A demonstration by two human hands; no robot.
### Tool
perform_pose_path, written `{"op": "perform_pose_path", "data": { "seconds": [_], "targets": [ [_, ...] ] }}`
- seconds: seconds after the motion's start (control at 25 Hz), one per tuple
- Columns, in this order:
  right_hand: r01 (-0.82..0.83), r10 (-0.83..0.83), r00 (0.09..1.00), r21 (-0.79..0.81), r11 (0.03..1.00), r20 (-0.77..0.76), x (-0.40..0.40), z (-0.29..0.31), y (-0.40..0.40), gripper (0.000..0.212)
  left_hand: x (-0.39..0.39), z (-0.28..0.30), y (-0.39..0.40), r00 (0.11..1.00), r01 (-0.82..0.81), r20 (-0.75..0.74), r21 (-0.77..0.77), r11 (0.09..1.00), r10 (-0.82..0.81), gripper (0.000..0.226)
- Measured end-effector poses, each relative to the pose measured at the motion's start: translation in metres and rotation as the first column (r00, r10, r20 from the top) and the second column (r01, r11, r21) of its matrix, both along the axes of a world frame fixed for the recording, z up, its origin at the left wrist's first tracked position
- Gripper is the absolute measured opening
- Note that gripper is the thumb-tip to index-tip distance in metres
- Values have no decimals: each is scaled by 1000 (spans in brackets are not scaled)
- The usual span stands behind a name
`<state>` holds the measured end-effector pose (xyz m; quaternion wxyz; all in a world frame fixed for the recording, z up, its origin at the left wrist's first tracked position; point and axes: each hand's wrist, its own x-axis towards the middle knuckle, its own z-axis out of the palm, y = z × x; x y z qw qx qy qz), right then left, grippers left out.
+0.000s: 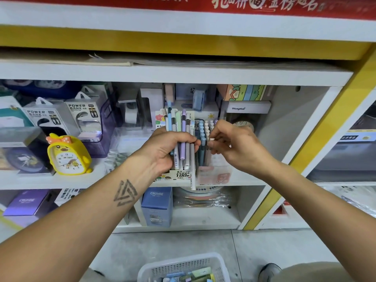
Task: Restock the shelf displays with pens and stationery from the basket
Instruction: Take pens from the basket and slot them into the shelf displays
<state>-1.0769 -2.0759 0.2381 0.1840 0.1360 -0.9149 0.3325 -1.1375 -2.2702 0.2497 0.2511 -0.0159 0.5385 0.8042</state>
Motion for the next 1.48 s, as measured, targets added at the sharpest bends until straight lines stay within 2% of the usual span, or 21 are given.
{"op": "perform_pose_path", "data": {
  "seconds": [0.2, 0.28, 0.32, 0.36, 0.4, 0.48, 0.68, 0.8, 0.88, 0.92, 0.96, 1.04, 1.16, 1.24, 1.32, 1.48],
  "targets": [
    [23, -13, 998, 191, 981, -56, 2, -3, -1, 1, 0, -1, 0, 999, 18, -28, -7, 1000, -18, 25],
    [79, -55, 993, 235, 969, -108, 0, 0, 0, 9, 0, -1, 0, 998, 37, -48, -13, 999, -37, 26],
    [109, -87, 989, 194, 975, -116, -1, 1, -1, 11, 1, -1, 0, 997, 51, -60, -17, 999, -52, 27],
    [128, -121, 989, 77, 989, -81, -2, 4, -4, 11, 2, -1, 0, 995, 69, -74, -26, 997, -71, 28],
    [139, -139, 990, -98, 985, 7, -3, 7, -8, 10, 3, 0, 1, 992, 86, -87, -39, 996, -89, 28],
    [147, -64, 974, -393, 907, 216, -5, 11, -15, 11, 4, -1, 3, 989, 99, -108, -61, 993, -105, 30],
    [208, 52, 924, -612, 763, 380, -6, 18, -15, 14, 8, 1, 5, 981, 167, -92, -38, 985, -170, 31],
    [263, 99, 909, -741, 618, 405, -8, 19, -12, 13, 7, 3, 3, 976, 212, -48, 14, 977, -211, 26],
    [317, 15, 929, -818, 481, 369, -11, 21, -7, 14, 5, 2, 2, 983, 181, -5, 10, 983, -181, 22],
    [330, -67, 938, -817, 474, 340, -13, 21, -2, 15, 4, 1, 1, 987, 157, 12, 6, 988, -157, 22],
    [334, -155, 942, -782, 526, 297, -13, 23, 3, 13, 3, 1, 0, 990, 138, 23, 9, 990, -138, 23],
    [326, -266, 944, -643, 693, 193, -13, 24, 13, 3, 2, 0, 0, 994, 109, 22, 16, 994, -109, 23],
    [340, -331, 939, -395, 853, 94, -12, 22, 17, 11, 0, 2, -2, 997, 71, 8, 16, 997, -71, 20],
    [346, -351, 936, -272, 898, 33, -14, 18, 16, 13, 0, 1, -1, 998, 58, 8, 23, 998, -58, 21],
    [349, -364, 931, -239, 906, -20, -17, 15, 17, 12, 1, 1, -1, 999, 53, 7, 27, 998, -53, 22],
    [337, -340, 936, -46, 940, -93, -18, 7, 17, 18, 2, 2, 0, 998, 54, 9, 28, 998, -54, 21]
  ]
}}
